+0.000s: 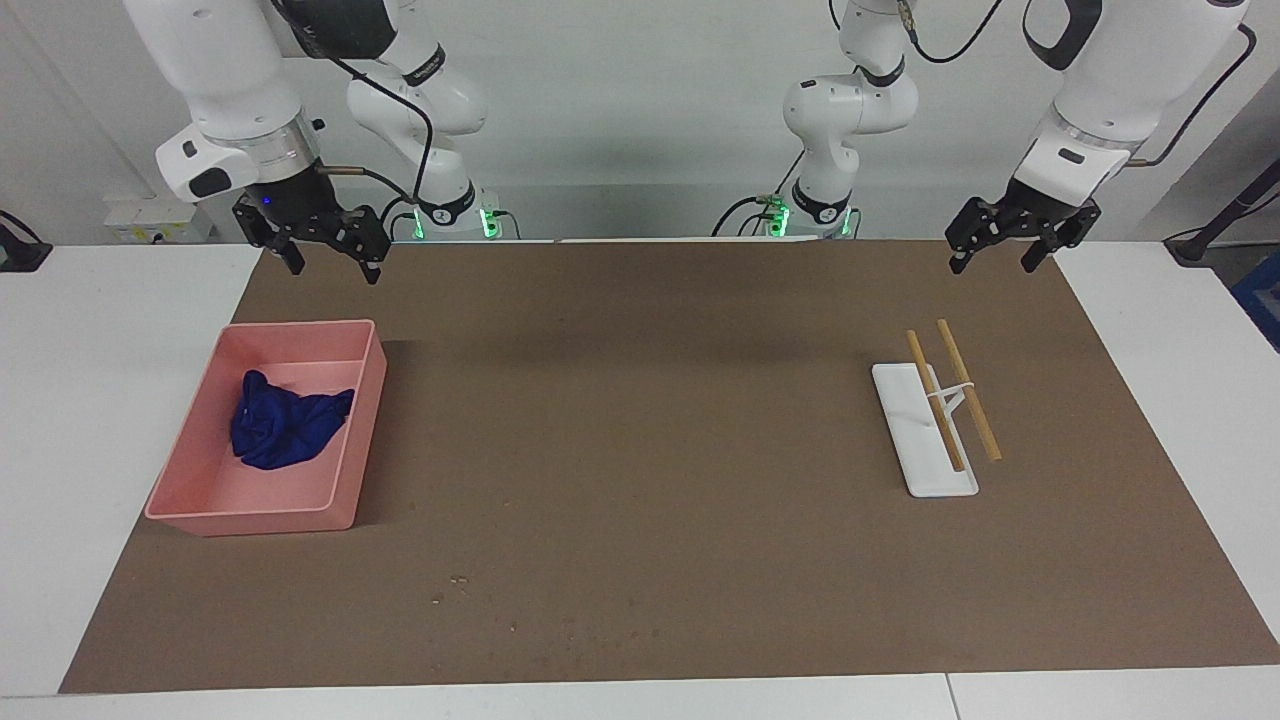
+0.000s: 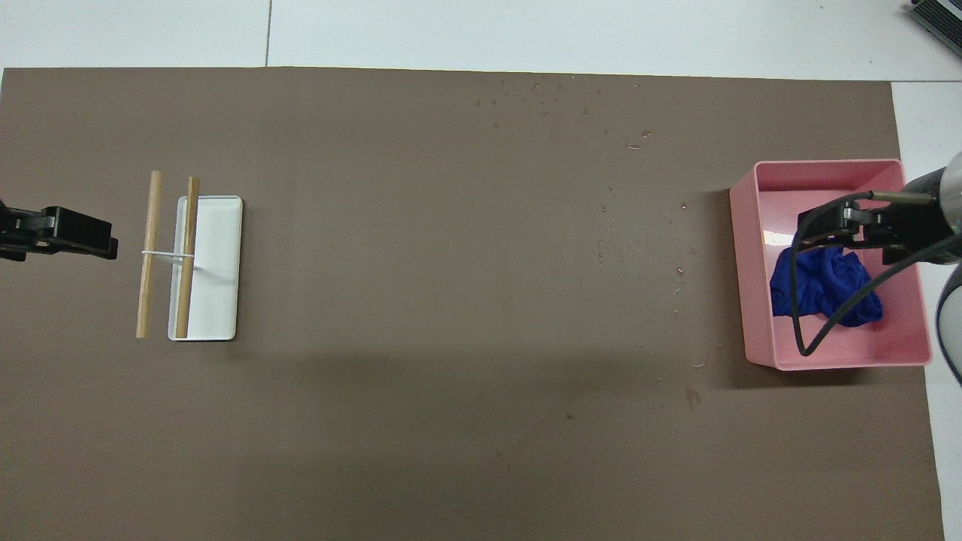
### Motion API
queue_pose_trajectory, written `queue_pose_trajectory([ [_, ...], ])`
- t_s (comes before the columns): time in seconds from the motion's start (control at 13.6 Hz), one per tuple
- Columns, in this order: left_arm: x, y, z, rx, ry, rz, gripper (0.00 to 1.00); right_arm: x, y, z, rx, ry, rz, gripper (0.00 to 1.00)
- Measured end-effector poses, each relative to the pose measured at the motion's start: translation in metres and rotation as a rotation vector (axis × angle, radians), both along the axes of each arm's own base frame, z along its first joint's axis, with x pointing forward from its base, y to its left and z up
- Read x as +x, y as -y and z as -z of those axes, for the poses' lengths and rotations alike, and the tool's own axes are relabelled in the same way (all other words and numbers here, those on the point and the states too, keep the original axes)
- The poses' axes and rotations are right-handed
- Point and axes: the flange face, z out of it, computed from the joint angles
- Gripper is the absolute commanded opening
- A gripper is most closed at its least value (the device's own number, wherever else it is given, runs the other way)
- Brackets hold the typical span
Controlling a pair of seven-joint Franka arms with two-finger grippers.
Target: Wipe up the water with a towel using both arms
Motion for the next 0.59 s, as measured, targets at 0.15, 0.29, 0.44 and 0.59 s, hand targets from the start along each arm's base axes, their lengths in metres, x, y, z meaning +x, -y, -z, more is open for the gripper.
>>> queue_pose_trajectory([
  [0.15, -0.0008, 0.0, -0.0028, 0.0, -0.001, 0.0, 1.0, 0.0, 0.0002, -0.0008, -0.001, 0.002, -0.003, 0.95],
  [0.29, -0.001, 0.0, -0.0026, 0.0, -0.003, 0.0, 1.0, 0.0, 0.0004, -0.0009, -0.009, 0.002, -0.012, 0.95],
  [0.44, -0.001, 0.0, -0.0026, 0.0, -0.003, 0.0, 1.0, 0.0001, 0.0006, -0.0009, -0.012, 0.002, -0.023, 0.97],
  [0.59, -0.0012, 0.0001, -0.0024, 0.0, -0.005, 0.0, 1.0, -0.0001, -0.0004, -0.0008, -0.012, 0.001, -0.025, 0.99],
])
